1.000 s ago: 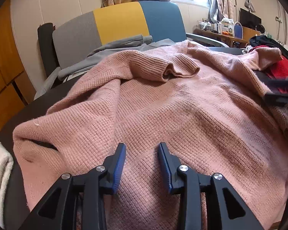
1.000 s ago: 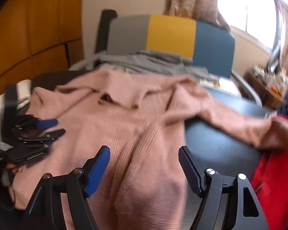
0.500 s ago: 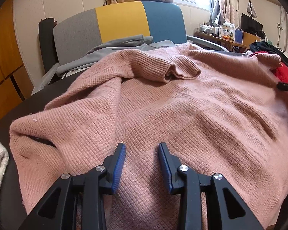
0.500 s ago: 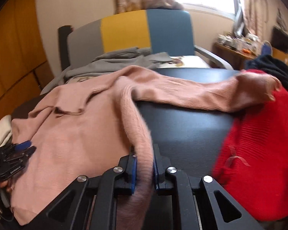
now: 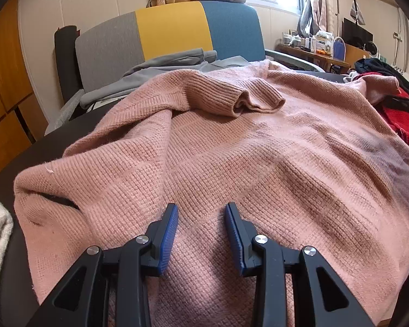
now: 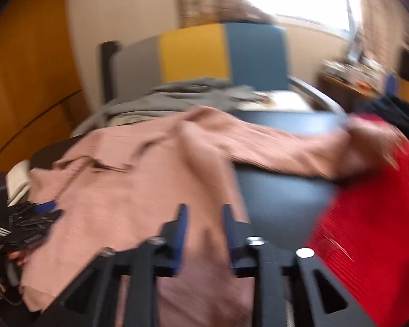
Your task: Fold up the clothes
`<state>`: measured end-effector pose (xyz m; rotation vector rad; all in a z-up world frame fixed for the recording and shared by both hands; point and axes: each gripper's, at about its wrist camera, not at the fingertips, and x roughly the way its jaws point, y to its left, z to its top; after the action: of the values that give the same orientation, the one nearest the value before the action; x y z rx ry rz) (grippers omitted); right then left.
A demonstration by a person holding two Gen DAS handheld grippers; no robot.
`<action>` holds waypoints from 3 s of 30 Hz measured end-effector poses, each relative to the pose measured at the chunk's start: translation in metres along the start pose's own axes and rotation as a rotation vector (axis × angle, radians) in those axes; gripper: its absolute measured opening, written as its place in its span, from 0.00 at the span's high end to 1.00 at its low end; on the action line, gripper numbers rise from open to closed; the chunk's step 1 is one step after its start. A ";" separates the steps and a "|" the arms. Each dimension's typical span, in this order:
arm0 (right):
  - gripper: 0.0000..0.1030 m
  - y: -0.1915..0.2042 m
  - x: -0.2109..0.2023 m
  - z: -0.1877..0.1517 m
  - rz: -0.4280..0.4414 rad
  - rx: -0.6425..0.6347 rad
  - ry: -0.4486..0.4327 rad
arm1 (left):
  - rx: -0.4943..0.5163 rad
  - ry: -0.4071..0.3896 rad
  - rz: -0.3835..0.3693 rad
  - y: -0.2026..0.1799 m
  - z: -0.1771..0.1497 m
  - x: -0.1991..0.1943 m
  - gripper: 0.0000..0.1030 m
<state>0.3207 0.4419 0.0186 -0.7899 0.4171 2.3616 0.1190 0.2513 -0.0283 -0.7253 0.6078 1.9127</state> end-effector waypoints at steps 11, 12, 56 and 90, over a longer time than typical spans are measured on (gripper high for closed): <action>0.49 -0.004 0.094 0.006 -0.138 -0.091 0.215 | -0.030 0.017 -0.058 0.009 0.004 0.005 0.65; 0.49 -0.011 0.089 0.001 -0.141 -0.060 0.206 | -0.027 0.018 -0.065 0.009 0.005 0.007 0.65; 0.37 -0.021 0.061 -0.028 -0.211 0.006 0.136 | -0.172 0.137 0.186 0.195 0.030 -0.106 0.92; 0.34 -0.019 0.063 -0.028 -0.230 -0.009 0.139 | -0.209 -0.063 0.453 0.193 0.088 -0.097 0.77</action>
<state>0.3048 0.4718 -0.0450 -0.9572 0.3525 2.1049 -0.0410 0.1730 0.1223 -0.6958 0.5721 2.4367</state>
